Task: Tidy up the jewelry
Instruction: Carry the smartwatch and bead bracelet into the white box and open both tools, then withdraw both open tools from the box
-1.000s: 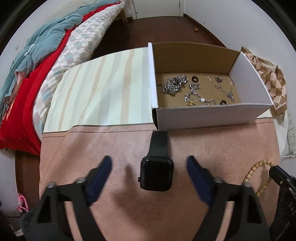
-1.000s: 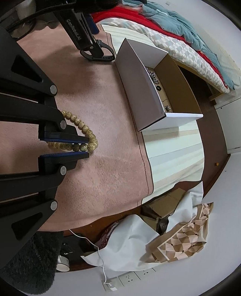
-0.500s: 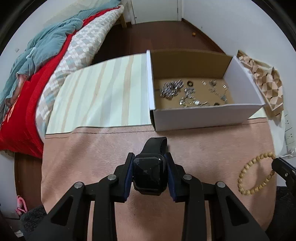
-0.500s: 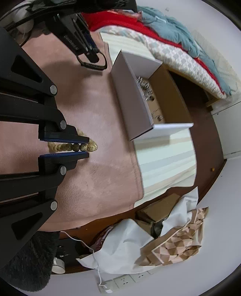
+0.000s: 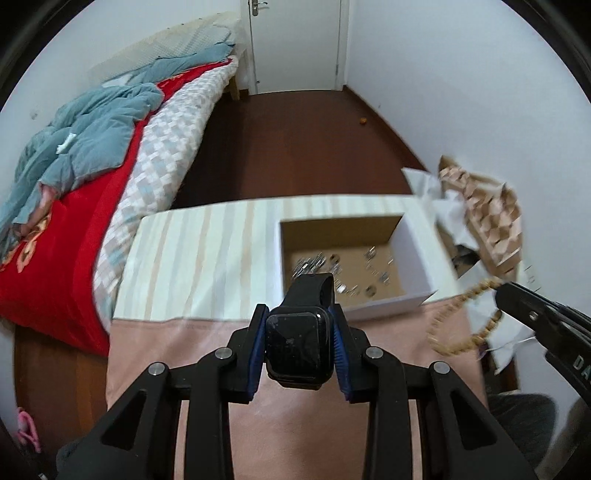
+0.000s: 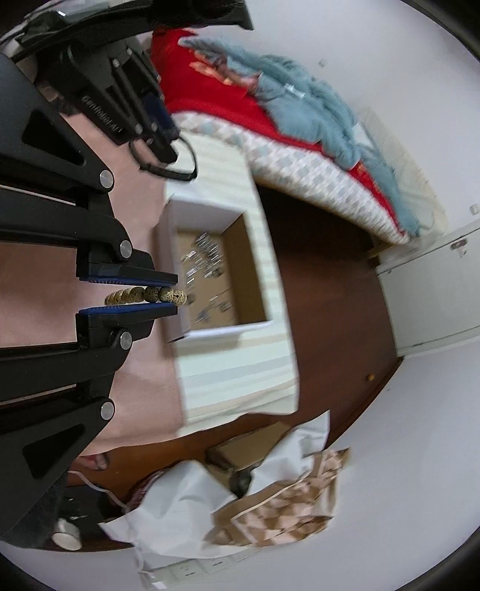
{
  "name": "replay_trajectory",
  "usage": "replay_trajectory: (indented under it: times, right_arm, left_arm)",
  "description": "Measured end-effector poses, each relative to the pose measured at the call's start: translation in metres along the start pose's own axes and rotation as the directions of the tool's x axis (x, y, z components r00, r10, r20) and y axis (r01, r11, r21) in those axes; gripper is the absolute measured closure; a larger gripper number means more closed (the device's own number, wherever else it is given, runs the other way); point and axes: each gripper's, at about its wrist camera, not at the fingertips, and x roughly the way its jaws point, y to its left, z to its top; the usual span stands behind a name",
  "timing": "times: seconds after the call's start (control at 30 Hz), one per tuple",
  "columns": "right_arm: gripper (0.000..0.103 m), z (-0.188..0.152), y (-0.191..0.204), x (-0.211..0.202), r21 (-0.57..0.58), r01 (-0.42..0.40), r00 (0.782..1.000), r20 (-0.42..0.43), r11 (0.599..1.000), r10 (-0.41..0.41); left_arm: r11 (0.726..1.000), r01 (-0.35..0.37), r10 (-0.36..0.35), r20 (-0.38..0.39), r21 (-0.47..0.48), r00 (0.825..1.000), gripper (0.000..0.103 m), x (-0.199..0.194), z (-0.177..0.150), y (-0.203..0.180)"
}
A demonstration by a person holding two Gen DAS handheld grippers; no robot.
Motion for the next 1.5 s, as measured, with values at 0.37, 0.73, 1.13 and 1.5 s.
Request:
replay_trajectory:
  times: [0.37,0.73,1.13,1.5]
  right_arm:
    - [0.094,0.058,0.008,0.068,-0.012,-0.071,0.994,-0.079,0.997,0.069]
    - [0.094,0.046,-0.01,0.136,-0.012,-0.064,0.975,-0.212,0.998,0.06]
    - [0.09,0.035,-0.015,0.156,0.005,-0.049,0.94,-0.338,0.999,0.048]
    - [0.014,0.031,-0.002,0.111,-0.126,0.128,0.957,-0.246,0.984,-0.156]
  left_arm:
    - [0.997,0.079,-0.08,-0.074,-0.019,0.994,0.074,0.041,0.048,0.008]
    - [0.996,0.09,-0.091,-0.225,-0.017,0.97,0.074,0.107,0.04,0.004]
    - [0.997,0.068,-0.075,-0.275,-0.034,0.959,0.051,0.109,0.037,0.007]
    - [0.995,-0.071,0.063,-0.118,-0.066,0.991,0.014,0.053,0.035,0.04]
